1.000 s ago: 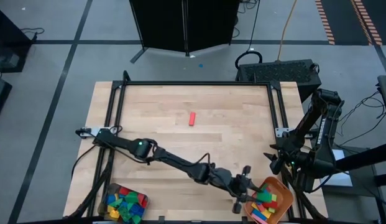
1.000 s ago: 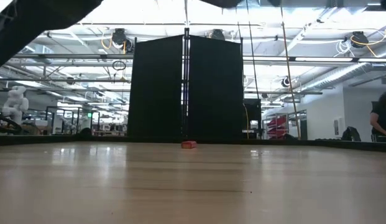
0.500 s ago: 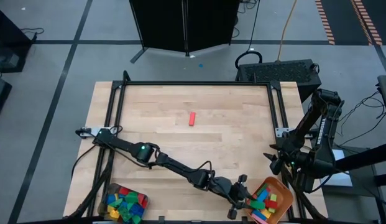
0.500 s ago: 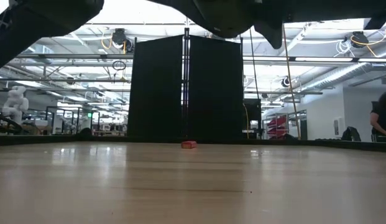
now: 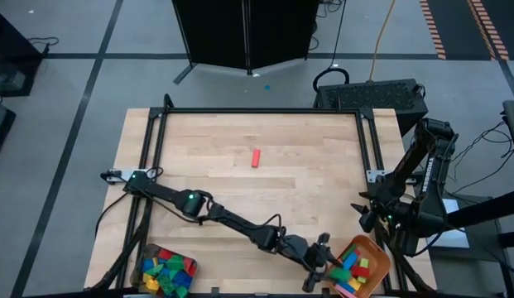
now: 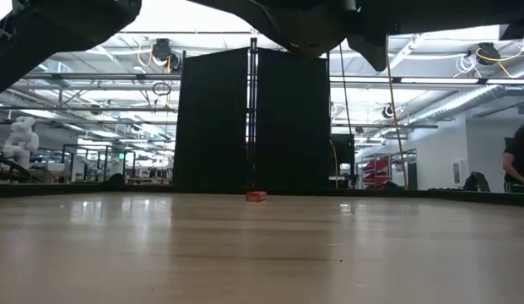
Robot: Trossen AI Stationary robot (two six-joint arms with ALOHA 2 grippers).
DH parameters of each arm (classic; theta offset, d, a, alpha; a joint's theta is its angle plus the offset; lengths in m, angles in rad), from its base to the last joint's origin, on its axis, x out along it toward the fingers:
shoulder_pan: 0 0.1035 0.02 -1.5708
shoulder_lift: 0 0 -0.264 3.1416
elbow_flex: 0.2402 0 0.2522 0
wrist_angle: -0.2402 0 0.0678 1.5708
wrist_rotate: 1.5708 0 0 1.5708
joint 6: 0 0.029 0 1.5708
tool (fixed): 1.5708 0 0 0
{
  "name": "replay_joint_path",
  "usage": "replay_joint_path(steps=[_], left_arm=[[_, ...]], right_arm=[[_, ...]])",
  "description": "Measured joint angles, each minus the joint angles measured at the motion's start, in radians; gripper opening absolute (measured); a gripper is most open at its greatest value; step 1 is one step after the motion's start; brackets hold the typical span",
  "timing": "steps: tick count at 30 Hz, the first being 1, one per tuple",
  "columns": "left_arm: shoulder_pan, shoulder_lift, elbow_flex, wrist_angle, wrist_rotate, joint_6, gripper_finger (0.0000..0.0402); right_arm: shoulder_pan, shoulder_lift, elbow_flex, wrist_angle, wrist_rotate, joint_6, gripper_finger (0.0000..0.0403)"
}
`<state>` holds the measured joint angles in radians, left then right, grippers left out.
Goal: Sort blocks by size
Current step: Put the red rectangular block into the orange bin
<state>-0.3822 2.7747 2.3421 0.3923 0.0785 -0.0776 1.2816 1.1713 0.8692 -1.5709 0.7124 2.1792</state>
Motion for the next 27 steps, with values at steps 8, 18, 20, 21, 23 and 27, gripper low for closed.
replay_joint_path(steps=[8,18,20,21,23,27], left_arm=[[0.013,-0.007,0.0,-0.034,0.043,-0.021,0.0259],[0.197,-0.408,0.006,-0.744,-0.42,0.066,0.0224],[0.244,-0.461,0.011,-0.942,-0.453,0.034,0.0219],[0.266,-0.476,0.01,-1.055,-0.483,0.011,0.0217],[0.309,-0.468,0.004,-1.234,-0.564,-0.055,0.0214],[0.358,-0.401,-0.054,-1.429,-0.764,-0.24,0.0214]], right_arm=[[0.0,0.0,0.0,0.0,0.0,0.0,0.0224],[0.0,0.0,0.0,0.004,-0.005,0.019,0.0224],[0.0,0.0,0.0,0.005,-0.005,0.025,0.0224],[0.0,0.0,0.0,0.005,-0.005,0.026,0.0224],[0.0,0.0,0.0,0.005,-0.005,0.027,0.0224],[0.0,0.0,0.0,0.005,-0.005,0.027,0.0224]])
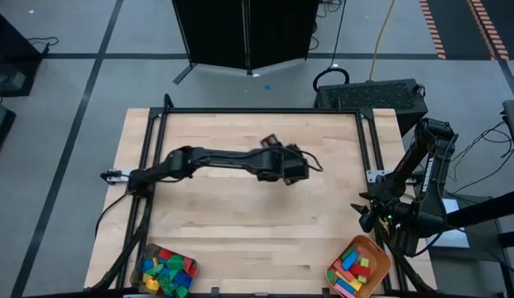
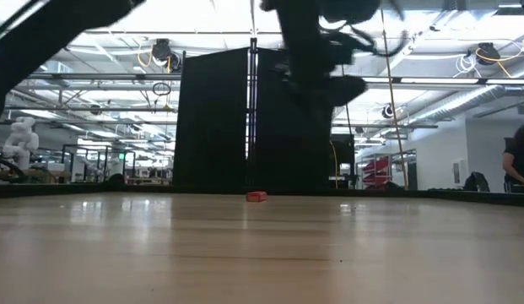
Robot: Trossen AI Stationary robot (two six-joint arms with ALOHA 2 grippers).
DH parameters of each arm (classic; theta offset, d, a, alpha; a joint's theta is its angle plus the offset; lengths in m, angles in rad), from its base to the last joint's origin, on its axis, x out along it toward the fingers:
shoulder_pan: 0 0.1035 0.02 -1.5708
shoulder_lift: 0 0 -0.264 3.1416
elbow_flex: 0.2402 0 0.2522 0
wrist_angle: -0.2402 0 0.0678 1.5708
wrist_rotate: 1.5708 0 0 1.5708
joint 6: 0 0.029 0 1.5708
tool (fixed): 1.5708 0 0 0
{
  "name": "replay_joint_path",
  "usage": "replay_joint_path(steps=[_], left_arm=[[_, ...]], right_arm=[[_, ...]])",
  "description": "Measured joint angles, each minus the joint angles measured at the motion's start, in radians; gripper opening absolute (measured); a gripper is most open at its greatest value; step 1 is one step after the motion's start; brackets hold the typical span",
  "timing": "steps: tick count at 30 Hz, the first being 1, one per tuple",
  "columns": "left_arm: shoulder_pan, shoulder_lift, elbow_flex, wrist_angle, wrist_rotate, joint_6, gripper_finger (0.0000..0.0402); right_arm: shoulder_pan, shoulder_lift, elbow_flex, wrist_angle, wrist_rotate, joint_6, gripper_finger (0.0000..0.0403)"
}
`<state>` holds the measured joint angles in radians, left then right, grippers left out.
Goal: Sort blocks by size
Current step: Put the red rectangular block into the orange bin
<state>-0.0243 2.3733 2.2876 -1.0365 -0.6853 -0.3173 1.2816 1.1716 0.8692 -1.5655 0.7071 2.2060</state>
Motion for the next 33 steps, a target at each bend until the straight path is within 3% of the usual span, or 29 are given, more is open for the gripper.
replay_joint_path(steps=[4,10,15,19,22,25,28,33], left_arm=[[0.001,-0.074,-0.153,0.006,-0.101,-0.199,0.0214],[-0.019,-0.047,-0.345,0.062,-0.083,-0.369,0.0214],[-0.035,-0.21,-0.594,0.207,-0.096,-0.529,0.0214],[-0.029,-0.448,-0.898,0.506,-0.089,-0.547,0.0215],[0.022,-0.584,-1.153,0.849,0.077,-0.533,0.0218],[0.075,-0.601,-1.322,1.063,0.218,-0.54,0.0223],[0.097,-0.605,-1.339,1.174,0.282,-0.525,0.0229],[0.099,-0.553,-1.32,1.126,0.228,-0.432,0.0247]], right_arm=[[0.0,0.002,0.0,0.0,0.0,-0.003,0.0224],[0.0,0.021,0.0,0.001,-0.002,-0.015,0.0224],[0.001,0.04,0.0,0.002,-0.003,-0.019,0.0224],[0.001,0.051,0.0,-0.003,-0.004,-0.026,0.0224],[0.001,0.053,0.0,-0.004,-0.002,-0.035,0.0224],[0.0,0.053,0.0,-0.004,0.001,-0.038,0.0224],[0.0,0.054,0.0,-0.005,0.002,-0.045,0.0224],[0.0,0.053,0.0,-0.006,0.002,-0.036,0.0224]])
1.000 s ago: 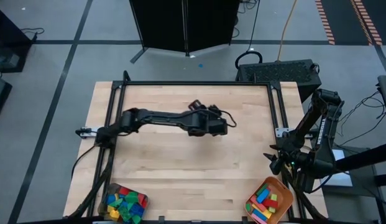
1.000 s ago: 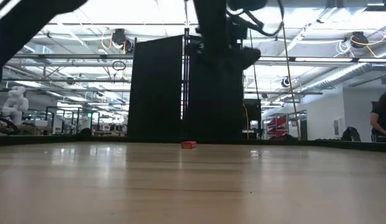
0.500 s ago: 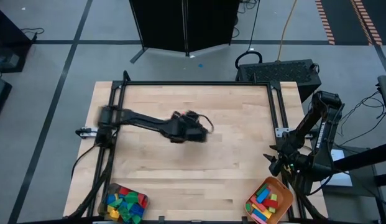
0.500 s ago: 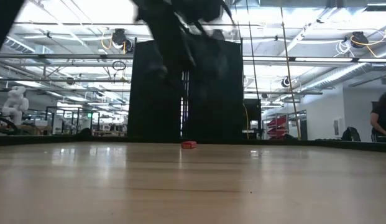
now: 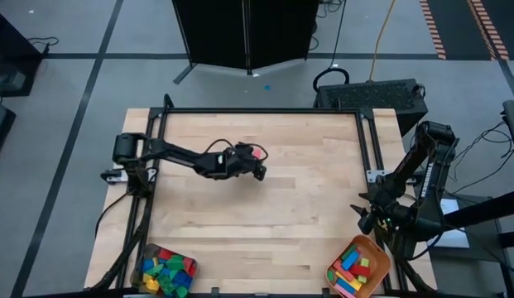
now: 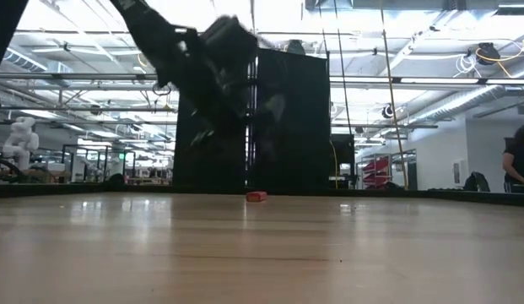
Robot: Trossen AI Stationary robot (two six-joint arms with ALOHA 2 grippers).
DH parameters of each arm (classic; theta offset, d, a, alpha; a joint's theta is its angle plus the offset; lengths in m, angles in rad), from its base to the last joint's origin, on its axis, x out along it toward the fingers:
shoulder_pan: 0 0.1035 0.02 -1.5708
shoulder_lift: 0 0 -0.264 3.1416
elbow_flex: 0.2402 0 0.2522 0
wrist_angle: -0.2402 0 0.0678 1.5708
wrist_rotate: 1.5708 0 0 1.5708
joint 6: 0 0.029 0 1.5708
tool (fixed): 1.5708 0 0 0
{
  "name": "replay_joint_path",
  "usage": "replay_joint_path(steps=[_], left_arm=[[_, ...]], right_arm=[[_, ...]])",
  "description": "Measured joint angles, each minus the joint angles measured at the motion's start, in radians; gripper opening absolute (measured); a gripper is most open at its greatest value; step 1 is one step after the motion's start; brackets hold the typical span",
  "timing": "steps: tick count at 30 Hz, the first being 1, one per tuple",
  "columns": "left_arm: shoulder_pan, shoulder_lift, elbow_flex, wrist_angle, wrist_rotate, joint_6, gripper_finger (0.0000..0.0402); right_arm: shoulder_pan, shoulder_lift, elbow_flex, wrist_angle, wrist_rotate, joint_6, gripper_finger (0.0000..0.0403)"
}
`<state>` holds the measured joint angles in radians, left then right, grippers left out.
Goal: Sort blocks by size
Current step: Put the red rectangular block into the orange bin
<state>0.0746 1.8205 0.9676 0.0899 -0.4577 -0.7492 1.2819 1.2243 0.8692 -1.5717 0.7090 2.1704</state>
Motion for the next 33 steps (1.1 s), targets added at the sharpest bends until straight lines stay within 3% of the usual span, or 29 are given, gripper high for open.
replay_joint_path(steps=[15,18,22,26,31,33], left_arm=[[0.005,0.221,0.182,-0.096,-0.083,0.0,0.0259],[0.004,0.273,0.212,-0.143,-0.124,-0.076,0.0259],[0.001,0.312,0.218,-0.165,-0.093,-0.218,0.0254],[-0.005,0.314,0.218,-0.21,-0.05,-0.307,0.0206],[-0.026,0.317,0.217,-0.217,-0.08,-0.314,0.0094],[-0.031,0.318,0.226,-0.214,-0.066,-0.291,0.009]], right_arm=[[-0.018,0.0,0.0,-0.001,0.001,0.001,0.0224],[-0.018,0.0,0.0,-0.001,0.0,0.004,0.0224],[-0.018,0.0,0.0,-0.001,0.0,0.009,0.0224],[-0.018,0.0,0.0,0.001,-0.001,0.009,0.0224],[-0.018,0.0,0.0,0.001,-0.002,0.017,0.0224],[-0.018,0.0,0.0,0.001,-0.002,0.017,0.0224]])
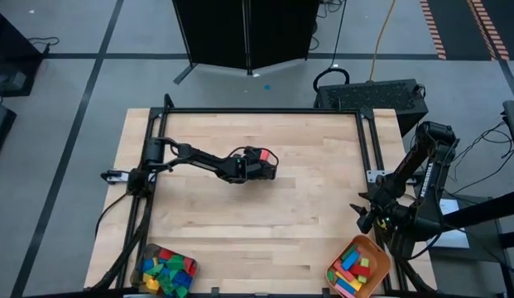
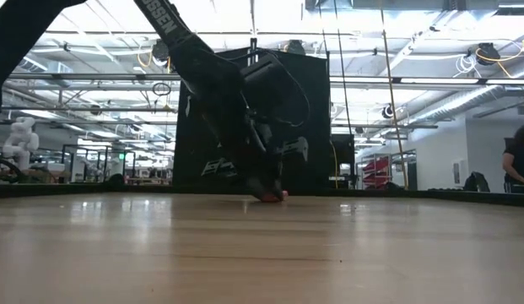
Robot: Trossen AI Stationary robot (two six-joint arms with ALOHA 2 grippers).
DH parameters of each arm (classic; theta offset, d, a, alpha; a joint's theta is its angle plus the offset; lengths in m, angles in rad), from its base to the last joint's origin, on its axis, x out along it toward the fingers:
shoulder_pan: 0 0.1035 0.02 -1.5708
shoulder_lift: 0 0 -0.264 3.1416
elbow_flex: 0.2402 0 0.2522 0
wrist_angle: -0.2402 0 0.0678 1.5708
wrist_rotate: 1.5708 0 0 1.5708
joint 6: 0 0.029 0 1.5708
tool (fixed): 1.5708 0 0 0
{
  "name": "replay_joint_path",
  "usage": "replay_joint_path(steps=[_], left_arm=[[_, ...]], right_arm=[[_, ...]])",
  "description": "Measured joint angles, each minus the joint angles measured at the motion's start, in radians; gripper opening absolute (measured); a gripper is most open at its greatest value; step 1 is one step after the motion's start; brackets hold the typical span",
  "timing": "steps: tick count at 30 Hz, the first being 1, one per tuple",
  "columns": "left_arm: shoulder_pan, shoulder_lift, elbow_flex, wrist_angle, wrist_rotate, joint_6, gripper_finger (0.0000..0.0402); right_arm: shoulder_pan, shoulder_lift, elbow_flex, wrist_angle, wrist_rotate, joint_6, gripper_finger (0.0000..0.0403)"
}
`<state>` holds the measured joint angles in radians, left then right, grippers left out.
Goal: Sort blocks by size
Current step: Put the red rectangular block into the orange bin
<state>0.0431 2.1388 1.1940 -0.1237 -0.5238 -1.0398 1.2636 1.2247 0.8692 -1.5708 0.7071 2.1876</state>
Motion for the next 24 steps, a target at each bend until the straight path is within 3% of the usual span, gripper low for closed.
replay_joint_path(steps=[7,14,21,24], left_arm=[[-0.019,-0.02,0.073,-0.01,0.063,0.051,0.009],[-0.156,-0.059,0.28,0.19,0.248,0.497,0.009],[-0.342,0.003,0.462,0.414,0.228,0.764,0.009],[-0.377,0.078,0.582,0.429,0.242,0.833,0.009]], right_arm=[[0.0,0.0,0.0,0.0,-0.001,0.0,0.0224],[0.0,0.0,0.0,-0.001,0.0,0.003,0.0224],[-0.004,0.0,0.0,0.0,0.005,0.003,0.0224],[-0.008,0.0,0.0,0.0,0.007,0.003,0.0224]])
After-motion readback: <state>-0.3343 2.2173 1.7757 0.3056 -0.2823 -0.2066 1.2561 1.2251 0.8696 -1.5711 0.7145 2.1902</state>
